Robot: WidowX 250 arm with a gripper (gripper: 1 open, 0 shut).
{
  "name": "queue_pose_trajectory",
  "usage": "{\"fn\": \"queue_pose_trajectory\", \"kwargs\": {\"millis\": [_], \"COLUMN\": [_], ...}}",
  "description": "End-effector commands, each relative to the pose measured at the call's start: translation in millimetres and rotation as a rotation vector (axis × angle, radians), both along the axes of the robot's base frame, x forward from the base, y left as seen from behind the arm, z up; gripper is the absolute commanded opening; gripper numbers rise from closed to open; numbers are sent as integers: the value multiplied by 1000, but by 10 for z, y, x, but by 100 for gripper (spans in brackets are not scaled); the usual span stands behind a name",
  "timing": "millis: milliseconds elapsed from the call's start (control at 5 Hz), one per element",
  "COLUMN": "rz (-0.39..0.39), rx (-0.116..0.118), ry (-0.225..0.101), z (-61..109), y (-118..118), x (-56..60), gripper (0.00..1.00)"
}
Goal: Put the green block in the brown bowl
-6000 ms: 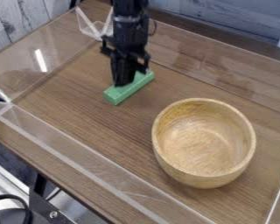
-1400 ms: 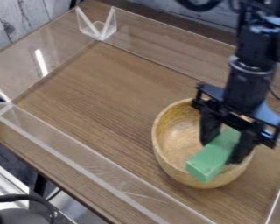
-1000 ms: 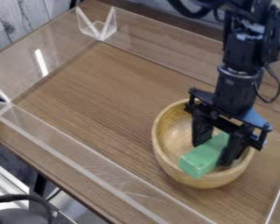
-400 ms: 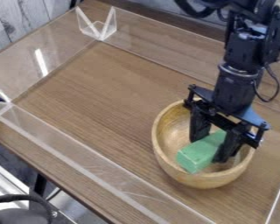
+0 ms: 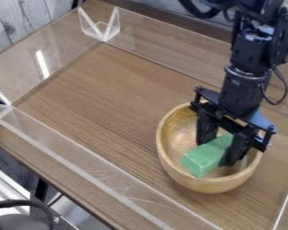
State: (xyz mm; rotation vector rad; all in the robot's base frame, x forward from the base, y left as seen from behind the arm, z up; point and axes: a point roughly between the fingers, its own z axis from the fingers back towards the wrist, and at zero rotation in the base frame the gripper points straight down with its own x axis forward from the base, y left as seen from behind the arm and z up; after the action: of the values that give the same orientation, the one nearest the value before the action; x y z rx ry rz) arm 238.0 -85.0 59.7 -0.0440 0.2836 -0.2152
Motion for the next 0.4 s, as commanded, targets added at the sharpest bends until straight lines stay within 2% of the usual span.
{"fn": "queue_pose_trajectory", "kwargs": {"millis": [0, 200], "rz": [6, -18], "rx": [-16, 2], "ry": [-30, -31], "z": [43, 57], "y": [-33, -31], "x": [66, 138], "gripper": [0, 0]}}
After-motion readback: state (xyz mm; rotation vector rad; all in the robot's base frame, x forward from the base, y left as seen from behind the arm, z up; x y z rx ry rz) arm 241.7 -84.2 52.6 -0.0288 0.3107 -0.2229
